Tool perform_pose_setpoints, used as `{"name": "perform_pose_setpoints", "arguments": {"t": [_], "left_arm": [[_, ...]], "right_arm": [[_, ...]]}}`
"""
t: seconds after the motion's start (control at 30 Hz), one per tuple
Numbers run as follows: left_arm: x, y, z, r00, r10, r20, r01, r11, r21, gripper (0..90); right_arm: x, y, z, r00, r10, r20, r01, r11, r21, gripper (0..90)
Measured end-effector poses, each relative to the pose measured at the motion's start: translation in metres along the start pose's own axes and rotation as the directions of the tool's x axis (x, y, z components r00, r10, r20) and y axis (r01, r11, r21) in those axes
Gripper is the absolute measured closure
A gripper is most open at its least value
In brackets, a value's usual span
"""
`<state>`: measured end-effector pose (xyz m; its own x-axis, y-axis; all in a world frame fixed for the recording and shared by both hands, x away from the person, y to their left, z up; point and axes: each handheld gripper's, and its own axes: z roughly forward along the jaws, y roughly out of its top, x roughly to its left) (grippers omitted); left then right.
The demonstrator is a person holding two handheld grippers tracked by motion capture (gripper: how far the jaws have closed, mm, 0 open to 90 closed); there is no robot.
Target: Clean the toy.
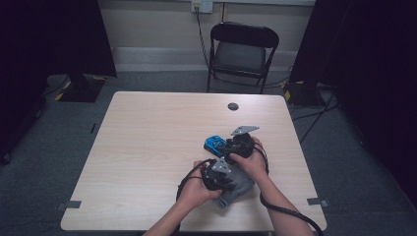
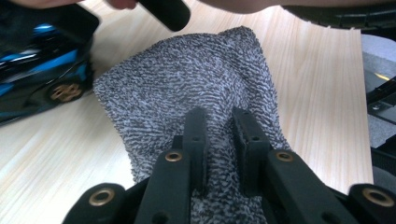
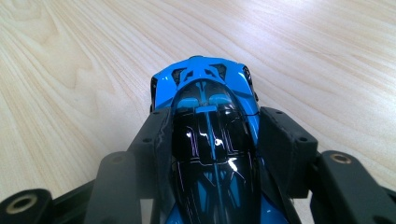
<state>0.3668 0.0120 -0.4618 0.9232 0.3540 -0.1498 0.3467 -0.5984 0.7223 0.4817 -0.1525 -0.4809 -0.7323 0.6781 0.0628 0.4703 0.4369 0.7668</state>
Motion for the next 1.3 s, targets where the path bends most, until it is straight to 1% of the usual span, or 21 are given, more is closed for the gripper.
{"name": "perform_pose_setpoints", "arguments": {"t": [0.17,0.2,0.37,0.53,0.67,0.7,0.73,0.77,0.8,0.83,0.87,0.9,1.0,1.03,1.07,1.1,1.13,1.17,1.2,1.23,1.3], "left_arm": [[0.005,-0.002,-0.015,0.9997,-0.005,-0.025,0.005,0.9999,-0.013,77.3],[0.009,-0.004,-0.022,0.9993,-0.019,-0.033,0.018,0.9994,-0.029,77.3],[0.018,-0.01,-0.036,0.9971,-0.039,-0.065,0.036,0.9985,-0.041,77.3],[0.035,-0.016,-0.057,0.9901,-0.079,-0.116,0.07,0.9941,-0.082,77.3],[0.043,-0.017,-0.066,0.9847,-0.094,-0.147,0.082,0.9927,-0.089,77.2],[0.046,-0.018,-0.068,0.9816,-0.105,-0.16,0.09,0.9915,-0.094,77.2],[0.053,-0.021,-0.072,0.9748,-0.117,-0.19,0.101,0.9906,-0.091,77.2],[0.053,-0.021,-0.072,0.9748,-0.117,-0.19,0.101,0.9906,-0.091,77.2],[0.059,-0.023,-0.076,0.9685,-0.13,-0.212,0.111,0.9889,-0.098,77.3],[0.059,-0.023,-0.076,0.9685,-0.13,-0.212,0.111,0.9889,-0.098,77.2],[0.063,-0.025,-0.078,0.9653,-0.138,-0.222,0.119,0.9882,-0.097,77.2],[0.07,-0.028,-0.081,0.9572,-0.167,-0.237,0.144,0.9834,-0.111,77.2],[0.083,-0.034,-0.084,0.9427,-0.187,-0.276,0.163,0.9807,-0.109,77.2],[0.083,-0.034,-0.084,0.9427,-0.187,-0.276,0.163,0.9807,-0.109,77.2],[0.089,-0.036,-0.084,0.9373,-0.205,-0.282,0.181,0.9774,-0.11,77.2],[0.089,-0.036,-0.084,0.9373,-0.205,-0.282,0.181,0.9774,-0.11,77.2],[0.093,-0.038,-0.084,0.9334,-0.213,-0.289,0.188,0.9759,-0.111,77.2],[0.1,-0.04,-0.084,0.9232,-0.234,-0.305,0.206,0.971,-0.121,77.2],[0.103,-0.041,-0.084,0.9186,-0.242,-0.312,0.212,0.9689,-0.127,77.2],[0.103,-0.041,-0.084,0.9186,-0.242,-0.312,0.212,0.9689,-0.127,77.2],[0.109,-0.043,-0.082,0.9107,-0.262,-0.319,0.234,0.9644,-0.124,77.1]], "right_arm": [[0.0,0.001,0.0,1.0,-0.001,0.001,0.001,1.0,0.005,45.7],[0.0,0.001,0.0,1.0,-0.001,0.002,0.001,1.0,0.004,45.7],[0.0,0.0,0.0,1.0,0.001,0.003,-0.001,1.0,0.001,45.7],[0.0,0.0,0.0,1.0,0.002,0.003,-0.002,1.0,-0.002,45.7],[0.0,0.0,0.0,1.0,0.006,0.002,-0.006,1.0,-0.001,45.7],[0.0,0.0,0.0,1.0,0.006,0.002,-0.006,1.0,-0.001,45.7],[0.0,0.0,0.0,1.0,0.001,0.003,-0.001,1.0,-0.002,45.7],[0.0,0.0,0.0,1.0,0.003,0.003,-0.003,1.0,-0.001,45.7],[0.0,0.0,0.0,1.0,0.006,0.002,-0.006,1.0,-0.001,45.7],[0.0,0.0,0.0,1.0,0.006,0.002,-0.006,1.0,-0.001,45.7],[0.0,-0.001,0.0,1.0,0.005,0.002,-0.005,1.0,-0.003,45.7],[0.0,-0.001,0.0,1.0,0.006,0.002,-0.006,1.0,-0.005,45.7],[0.0,-0.002,0.0,1.0,0.007,0.0,-0.007,1.0,-0.009,45.6],[0.0,-0.002,0.0,1.0,0.007,0.0,-0.007,1.0,-0.009,45.6],[-0.001,-0.002,-0.001,1.0,0.009,-0.003,-0.009,1.0,-0.013,45.6],[-0.001,-0.002,-0.001,1.0,0.009,-0.003,-0.009,1.0,-0.013,45.6],[0.0,-0.003,-0.001,0.9999,0.01,-0.002,-0.01,1.0,-0.015,45.6],[-0.001,-0.003,-0.001,1.0,0.01,-0.002,-0.01,1.0,-0.015,45.6],[-0.001,-0.003,-0.001,1.0,0.01,-0.002,-0.01,1.0,-0.015,45.7],[-0.001,-0.003,-0.001,1.0,0.01,-0.002,-0.01,1.0,-0.015,45.7],[-0.001,-0.003,-0.001,1.0,0.009,-0.002,-0.009,1.0,-0.014,45.6]]}}
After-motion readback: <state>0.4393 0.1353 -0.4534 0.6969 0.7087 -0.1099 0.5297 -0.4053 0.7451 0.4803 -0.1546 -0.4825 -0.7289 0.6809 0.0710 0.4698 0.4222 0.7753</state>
